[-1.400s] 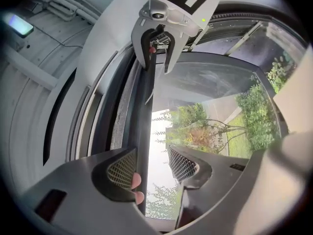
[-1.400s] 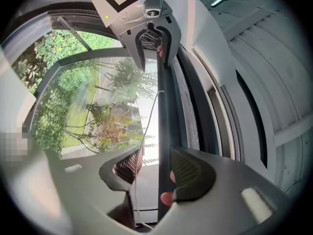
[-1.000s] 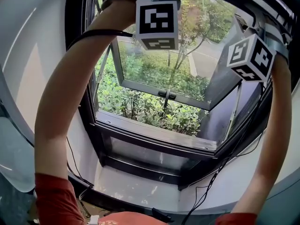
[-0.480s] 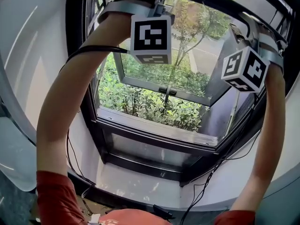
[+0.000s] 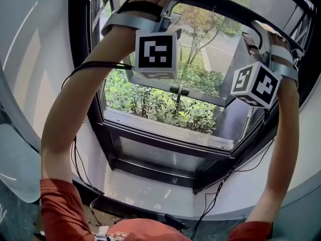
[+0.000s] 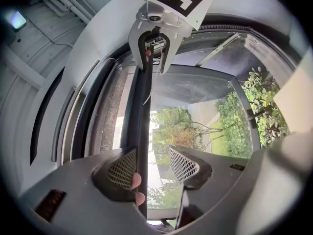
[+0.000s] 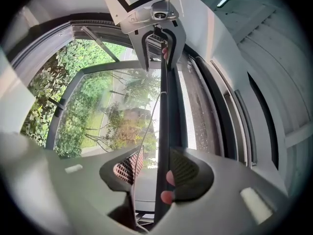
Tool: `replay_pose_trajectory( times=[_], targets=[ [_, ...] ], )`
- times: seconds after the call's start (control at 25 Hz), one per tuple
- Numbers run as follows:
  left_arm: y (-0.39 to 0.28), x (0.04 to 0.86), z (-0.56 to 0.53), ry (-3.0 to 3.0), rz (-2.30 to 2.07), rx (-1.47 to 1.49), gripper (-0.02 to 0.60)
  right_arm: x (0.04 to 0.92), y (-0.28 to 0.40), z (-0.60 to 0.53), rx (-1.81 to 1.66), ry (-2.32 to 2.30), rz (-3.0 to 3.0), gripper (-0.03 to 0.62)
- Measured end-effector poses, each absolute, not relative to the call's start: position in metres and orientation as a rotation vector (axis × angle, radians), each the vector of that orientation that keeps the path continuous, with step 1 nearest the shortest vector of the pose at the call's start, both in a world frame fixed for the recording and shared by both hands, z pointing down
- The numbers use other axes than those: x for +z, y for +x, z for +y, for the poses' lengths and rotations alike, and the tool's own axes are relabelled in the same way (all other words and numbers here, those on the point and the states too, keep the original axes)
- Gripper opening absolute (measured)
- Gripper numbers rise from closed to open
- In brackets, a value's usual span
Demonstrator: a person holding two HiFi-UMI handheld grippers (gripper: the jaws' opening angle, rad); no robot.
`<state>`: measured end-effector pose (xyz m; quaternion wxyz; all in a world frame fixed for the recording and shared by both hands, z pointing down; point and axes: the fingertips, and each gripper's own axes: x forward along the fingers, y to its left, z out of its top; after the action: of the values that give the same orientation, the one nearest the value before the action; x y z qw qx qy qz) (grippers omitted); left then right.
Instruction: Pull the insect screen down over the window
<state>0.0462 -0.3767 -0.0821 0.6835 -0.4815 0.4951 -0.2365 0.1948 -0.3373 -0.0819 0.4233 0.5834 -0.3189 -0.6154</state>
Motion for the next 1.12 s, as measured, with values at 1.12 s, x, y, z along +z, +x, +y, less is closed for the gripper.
replay_pose_trajectory(
  times=[1.12],
  targets=[
    [0.046, 0.033, -0.374, -1.197, 1.018, -0.604, 0.202, 0.029, 0.193, -0.333, -1.486, 1.414, -0.928, 0.176]
  ],
)
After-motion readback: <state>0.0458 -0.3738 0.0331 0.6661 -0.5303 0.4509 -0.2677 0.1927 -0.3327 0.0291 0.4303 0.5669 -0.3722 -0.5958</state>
